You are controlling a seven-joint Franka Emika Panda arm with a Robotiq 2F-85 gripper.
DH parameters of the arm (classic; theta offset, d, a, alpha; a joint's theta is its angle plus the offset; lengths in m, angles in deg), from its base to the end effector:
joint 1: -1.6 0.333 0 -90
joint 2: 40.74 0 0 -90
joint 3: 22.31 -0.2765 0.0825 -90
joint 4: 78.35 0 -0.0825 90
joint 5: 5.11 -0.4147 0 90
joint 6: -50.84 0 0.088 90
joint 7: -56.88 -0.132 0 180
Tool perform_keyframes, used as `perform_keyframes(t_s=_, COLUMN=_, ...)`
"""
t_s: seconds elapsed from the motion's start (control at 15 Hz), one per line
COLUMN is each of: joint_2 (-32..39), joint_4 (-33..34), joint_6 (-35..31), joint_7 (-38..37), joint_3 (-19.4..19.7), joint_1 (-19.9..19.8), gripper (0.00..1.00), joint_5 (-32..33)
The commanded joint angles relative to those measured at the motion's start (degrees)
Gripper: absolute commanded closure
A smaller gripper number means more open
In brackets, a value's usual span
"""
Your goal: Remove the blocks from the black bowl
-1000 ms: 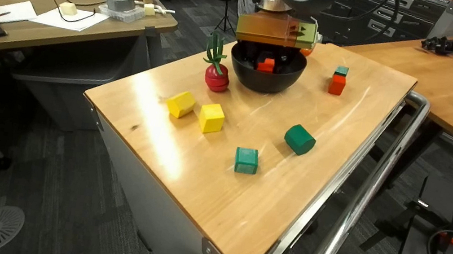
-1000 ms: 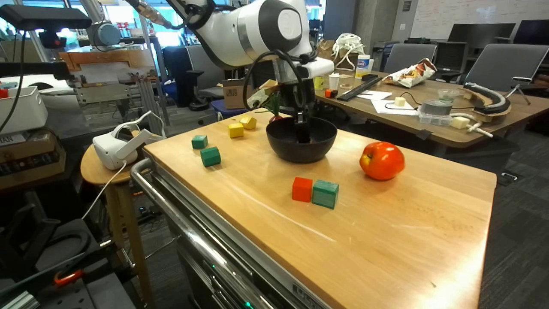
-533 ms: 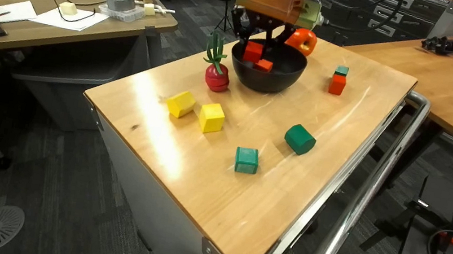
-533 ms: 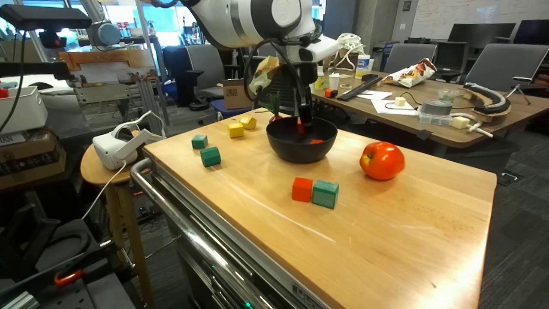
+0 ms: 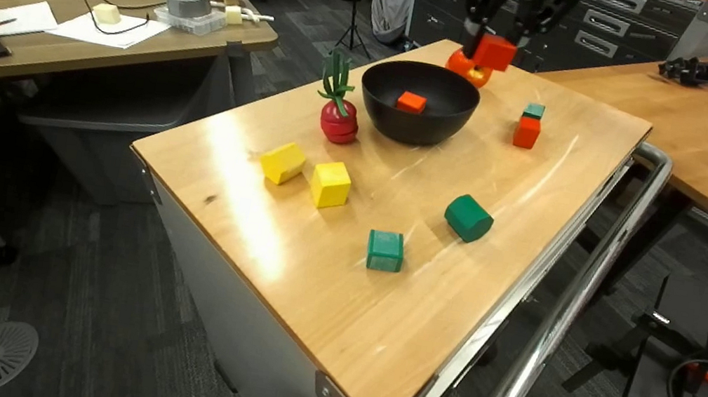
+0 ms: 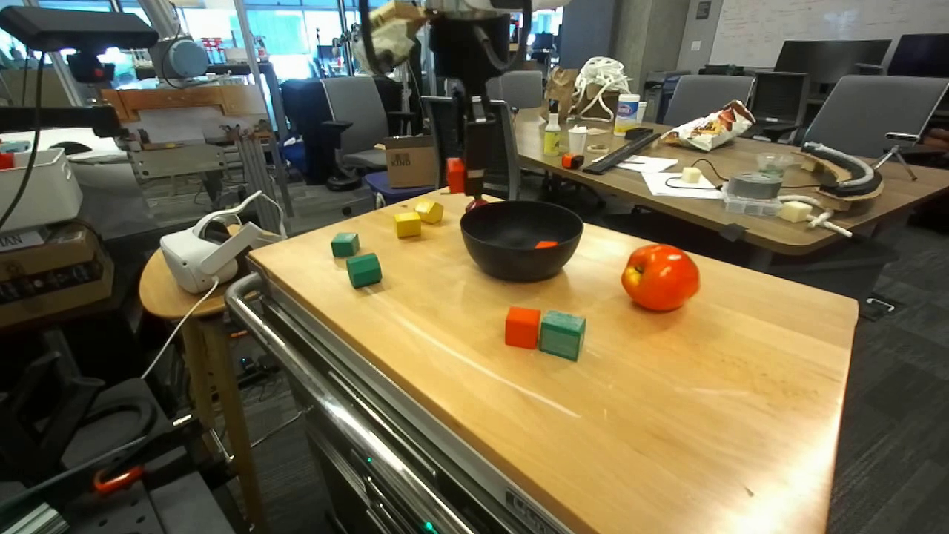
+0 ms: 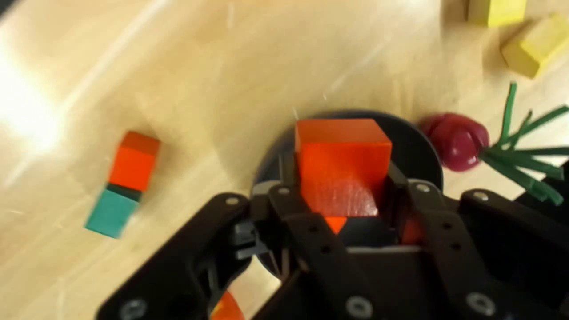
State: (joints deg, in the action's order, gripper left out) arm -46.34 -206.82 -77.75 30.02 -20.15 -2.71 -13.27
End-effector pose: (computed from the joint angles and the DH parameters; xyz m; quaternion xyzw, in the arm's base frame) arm 0.5465 -0.0550 0.3383 -0.9424 0.3255 -0.0383 0.0674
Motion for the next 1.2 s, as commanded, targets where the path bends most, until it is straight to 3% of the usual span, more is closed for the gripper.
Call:
perform_keyframes(t_s=0.0, joint_2=-10.7, joint_4=-7.7, joint_6=10.6, joint_7=1.4, joint_3=1.4, joint_1=-1.3, gripper=0.83, joint_5=0.8)
perform_keyframes(t_s=0.07, joint_2=-11.9, joint_4=-9.7, joint_6=8.8, joint_7=-3.8, joint_3=0.6, joint_1=-2.6, gripper=0.83, joint_5=5.5)
perform_keyframes(t_s=0.13, joint_2=-12.6, joint_4=-10.6, joint_6=10.1, joint_7=-4.2, joint_3=0.7, joint_1=-3.2, gripper=0.83, joint_5=5.8)
perform_keyframes(t_s=0.4, joint_2=-12.8, joint_4=-15.7, joint_6=4.6, joint_7=-11.3, joint_3=-1.1, joint_1=-5.3, gripper=0.83, joint_5=10.6)
perform_keyframes(t_s=1.13, joint_2=-3.3, joint_4=-18.9, joint_6=-10.4, joint_7=-26.4, joint_3=-4.3, joint_1=-3.7, gripper=0.83, joint_5=11.9)
